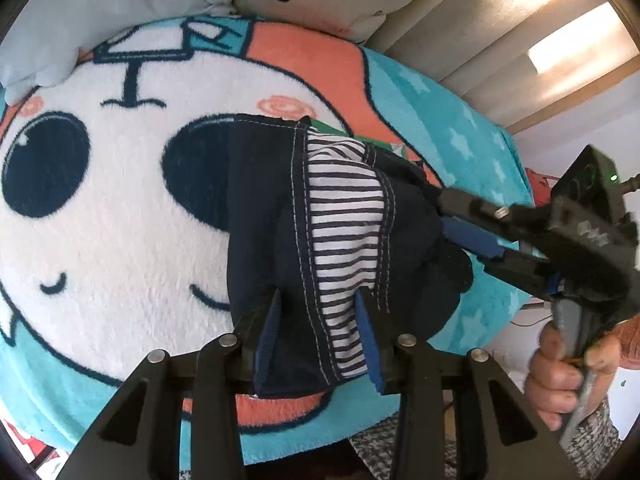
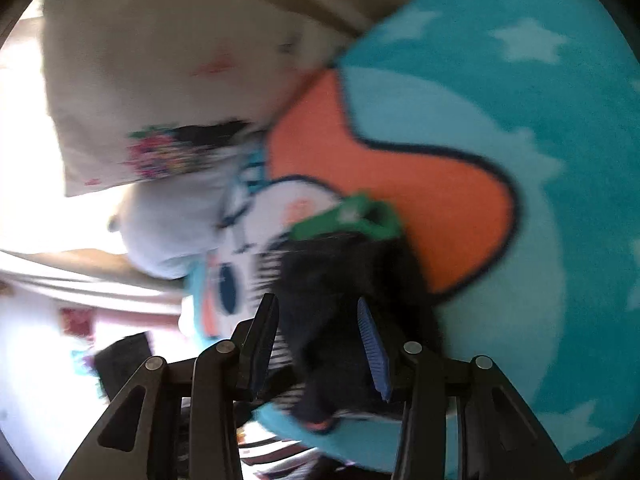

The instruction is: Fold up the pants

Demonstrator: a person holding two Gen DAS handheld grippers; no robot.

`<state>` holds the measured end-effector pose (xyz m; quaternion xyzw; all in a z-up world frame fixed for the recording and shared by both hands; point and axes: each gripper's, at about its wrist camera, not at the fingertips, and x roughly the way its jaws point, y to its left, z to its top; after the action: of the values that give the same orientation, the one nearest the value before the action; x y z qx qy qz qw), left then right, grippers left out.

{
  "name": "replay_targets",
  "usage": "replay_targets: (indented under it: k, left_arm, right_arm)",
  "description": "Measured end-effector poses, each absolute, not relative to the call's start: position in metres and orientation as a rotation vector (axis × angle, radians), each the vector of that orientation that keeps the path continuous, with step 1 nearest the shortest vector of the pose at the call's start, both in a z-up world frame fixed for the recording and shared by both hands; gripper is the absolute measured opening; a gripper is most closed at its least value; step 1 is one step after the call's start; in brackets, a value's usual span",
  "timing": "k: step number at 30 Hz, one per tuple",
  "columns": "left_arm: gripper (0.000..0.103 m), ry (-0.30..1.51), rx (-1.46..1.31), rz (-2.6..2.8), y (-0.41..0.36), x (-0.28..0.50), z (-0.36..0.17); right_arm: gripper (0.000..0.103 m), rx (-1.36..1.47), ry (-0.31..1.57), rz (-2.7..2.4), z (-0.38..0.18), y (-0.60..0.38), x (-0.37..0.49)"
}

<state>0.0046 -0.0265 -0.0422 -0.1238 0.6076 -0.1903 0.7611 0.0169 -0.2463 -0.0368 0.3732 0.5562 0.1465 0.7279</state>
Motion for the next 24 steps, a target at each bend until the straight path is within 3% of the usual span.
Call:
replay_targets:
  k: [5,7,10,14,24]
  left_arm:
    - [0.037,1.291,-0.303,-0.443,-0.013,0.005,-0.025]
    - [0.038,1.256,-0.336,-0.453,-0.002,0.007,-0.016]
    - [0.052,1.227,-0.409,-0.442,0.017,0.016,-0.014]
    - [0.063,1.239,-0.518,-0.493,0.026,0.033,-0.029]
    - [0.074,1.323,-0.546,-0.539,0.000,0.057,-0.070]
  right_arm:
    - [0.050,0.785,1.192,0.313,-0.032,-0.261,0.009]
    - [0.065,0.739,1.150,0.327,-0.020,-0.267,0.002]
    - [0.070,0.651,1.121,0.293,-0.012,-0.273,-0.006]
    - [0.071,0.686,1.137,0.306,-0.027,-0.275,-0.007]
    - [0.071,0.747,1.159,0.372,-0.065,-0.254,0.012]
